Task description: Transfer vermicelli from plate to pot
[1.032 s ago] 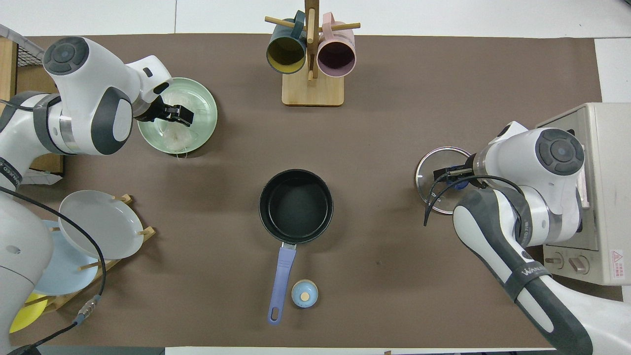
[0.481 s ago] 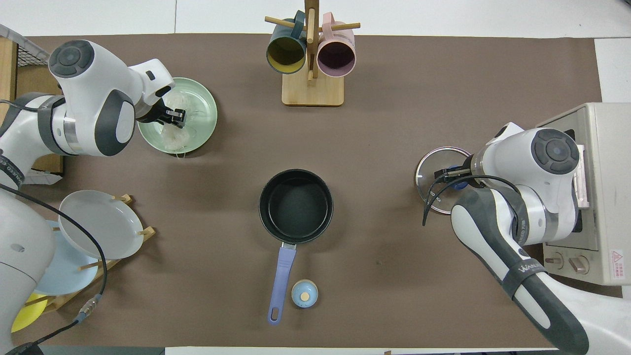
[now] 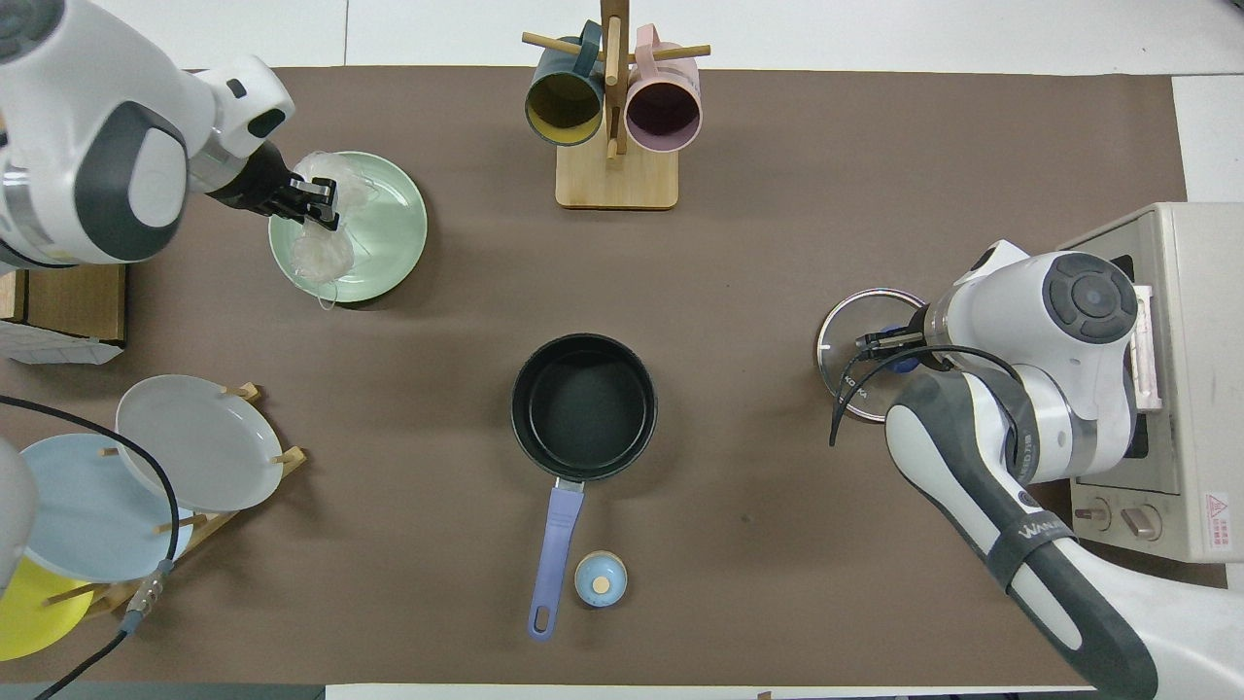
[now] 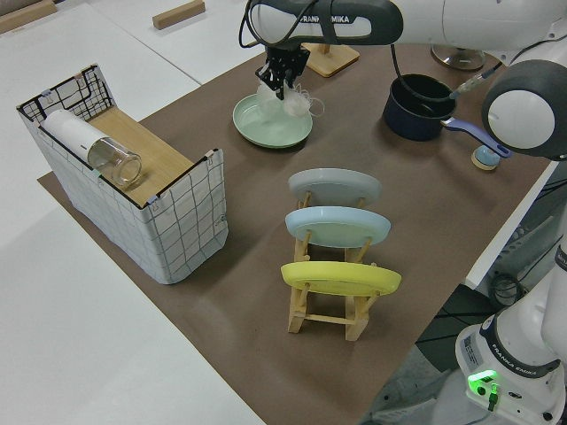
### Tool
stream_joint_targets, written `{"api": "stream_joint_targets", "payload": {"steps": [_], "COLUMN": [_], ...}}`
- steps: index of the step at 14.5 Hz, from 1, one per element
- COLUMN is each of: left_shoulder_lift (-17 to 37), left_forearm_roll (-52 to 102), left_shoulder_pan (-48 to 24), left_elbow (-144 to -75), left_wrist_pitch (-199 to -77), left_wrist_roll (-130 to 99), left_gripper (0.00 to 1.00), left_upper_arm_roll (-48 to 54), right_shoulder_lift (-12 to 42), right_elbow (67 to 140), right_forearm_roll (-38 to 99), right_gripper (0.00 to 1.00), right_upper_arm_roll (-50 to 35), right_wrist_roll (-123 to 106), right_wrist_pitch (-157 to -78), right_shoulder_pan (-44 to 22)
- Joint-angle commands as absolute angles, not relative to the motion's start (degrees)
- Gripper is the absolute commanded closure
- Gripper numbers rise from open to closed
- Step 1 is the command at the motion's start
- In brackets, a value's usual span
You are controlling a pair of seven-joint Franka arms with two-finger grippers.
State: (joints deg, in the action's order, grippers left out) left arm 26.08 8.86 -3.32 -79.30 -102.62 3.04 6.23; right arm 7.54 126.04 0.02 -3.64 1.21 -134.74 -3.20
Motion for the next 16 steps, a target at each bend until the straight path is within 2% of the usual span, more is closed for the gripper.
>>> {"api": "stream_joint_targets", "payload": {"steps": [1, 5, 7, 9, 12, 16], "left_shoulder_lift": [17.69, 10.47, 6.44, 1.78, 3.59, 8.25], "left_forearm_roll": [12.04, 14.94, 15.03, 15.73, 16.17, 16.17], "left_shoulder_pan": [-4.48, -12.19, -18.34, -24.58, -30.75, -30.32], "left_elbow": [-79.89, -82.34, -90.04, -101.64, -108.79, -109.95], "left_wrist_pitch": [-95.29, -88.78, -91.13, -99.89, -110.44, -117.24], "left_wrist_roll": [-5.85, -17.12, -20.37, -24.24, -27.85, -26.11], "left_gripper": [1.00, 1.00, 1.00, 1.00, 1.00, 1.00], "left_upper_arm_roll": [6.76, 8.52, 8.61, 8.61, 8.61, 8.44], "right_shoulder_lift": [8.17, 7.30, 6.07, 4.58, 2.47, 2.02], "right_elbow": [120.70, 111.99, 108.91, 106.27, 105.12, 105.38], "right_forearm_roll": [1.14, 1.23, 1.32, 1.49, 1.49, 1.49], "right_gripper": [0.42, 0.46, 0.46, 0.46, 0.46, 0.46], "right_upper_arm_roll": [-4.22, -5.62, -6.42, -7.03, -8.96, -9.84], "right_wrist_roll": [-0.62, -0.26, -0.09, 0.61, 3.24, 5.01], "right_wrist_pitch": [-128.61, -117.09, -112.35, -107.08, -103.46, -103.36], "right_shoulder_pan": [-2.90, -3.08, -3.08, -3.08, -3.08, -2.99]}}
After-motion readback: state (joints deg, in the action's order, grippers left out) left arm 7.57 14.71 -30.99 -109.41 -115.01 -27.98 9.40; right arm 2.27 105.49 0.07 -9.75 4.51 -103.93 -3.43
